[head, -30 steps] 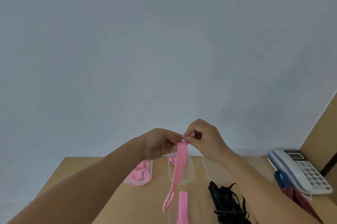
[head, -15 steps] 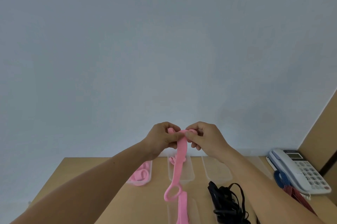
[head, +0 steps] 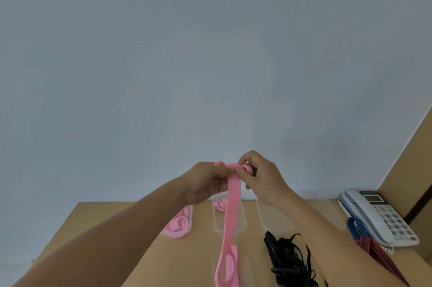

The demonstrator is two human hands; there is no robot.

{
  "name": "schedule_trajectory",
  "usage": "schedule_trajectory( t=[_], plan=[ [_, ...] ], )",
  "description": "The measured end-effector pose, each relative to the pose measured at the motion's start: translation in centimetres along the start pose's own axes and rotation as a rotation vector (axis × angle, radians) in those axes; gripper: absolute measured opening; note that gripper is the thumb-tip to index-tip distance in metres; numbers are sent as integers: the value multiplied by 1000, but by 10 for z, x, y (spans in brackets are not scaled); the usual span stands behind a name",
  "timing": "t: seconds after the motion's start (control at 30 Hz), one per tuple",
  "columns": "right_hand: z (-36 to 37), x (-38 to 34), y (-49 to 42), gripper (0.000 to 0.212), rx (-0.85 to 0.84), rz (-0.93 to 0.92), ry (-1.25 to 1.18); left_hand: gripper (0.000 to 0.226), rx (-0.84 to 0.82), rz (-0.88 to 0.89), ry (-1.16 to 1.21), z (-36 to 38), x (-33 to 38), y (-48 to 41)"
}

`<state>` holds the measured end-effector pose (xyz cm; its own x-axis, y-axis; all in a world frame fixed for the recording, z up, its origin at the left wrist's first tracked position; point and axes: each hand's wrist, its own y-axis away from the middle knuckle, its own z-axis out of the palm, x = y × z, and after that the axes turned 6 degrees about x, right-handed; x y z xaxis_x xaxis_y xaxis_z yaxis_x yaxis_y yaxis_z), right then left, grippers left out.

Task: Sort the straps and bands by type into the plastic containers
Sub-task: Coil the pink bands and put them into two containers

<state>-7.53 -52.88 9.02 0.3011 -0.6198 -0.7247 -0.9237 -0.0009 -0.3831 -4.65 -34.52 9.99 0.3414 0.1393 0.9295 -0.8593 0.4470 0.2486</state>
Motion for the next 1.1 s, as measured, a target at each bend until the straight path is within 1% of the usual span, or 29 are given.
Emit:
schedule_trajectory(
  t=[0.1,0.17,0.23,0.33,0.4,0.5,0.6,0.63,0.7,0.77,0.83,0.9,0.97,1.03,1.1],
  plan=[
    [3,3,3,11,-5,-59,25,13,20,-67,-110,1,2,1],
    [4,7,4,9,8,-89,36,12,11,-92,-232,1,4,1],
    [5,9,5,7,26,-105,28,12,-3,-111,-282,0,6,2],
    [5,8,5,6,17,-162,48,15,-39,-127,-251,0,8,3],
    [5,9,4,8,16,-204,103,16,-54,-155,-181,1,8,3],
    [3,13,2,10,19,-222,108,26,-21,-177,-68,0,8,1],
    [3,14,4,10,-1,-232,87,17,-32,-124,-43,-2,5,2],
    [3,13,5,10,-15,-198,48,15,-36,-107,-35,-1,5,4],
    [0,8,5,11,-64,-52,-125,6,-12,-69,-39,-1,4,4],
    [-3,2,5,9,-108,82,-308,12,40,-26,-47,-3,4,2],
    [-6,-5,4,11,-97,176,-377,17,70,24,-71,-6,5,1],
    [-7,-11,2,22,-112,266,-397,18,67,71,-108,-5,5,2],
    [-7,-14,1,25,-151,304,-394,20,57,105,-129,-3,6,5],
    [-8,-16,2,19,-138,305,-408,25,55,109,-98,-3,5,5],
    [-10,-16,1,12,-92,291,-444,32,60,74,-35,-3,5,5]
  ],
)
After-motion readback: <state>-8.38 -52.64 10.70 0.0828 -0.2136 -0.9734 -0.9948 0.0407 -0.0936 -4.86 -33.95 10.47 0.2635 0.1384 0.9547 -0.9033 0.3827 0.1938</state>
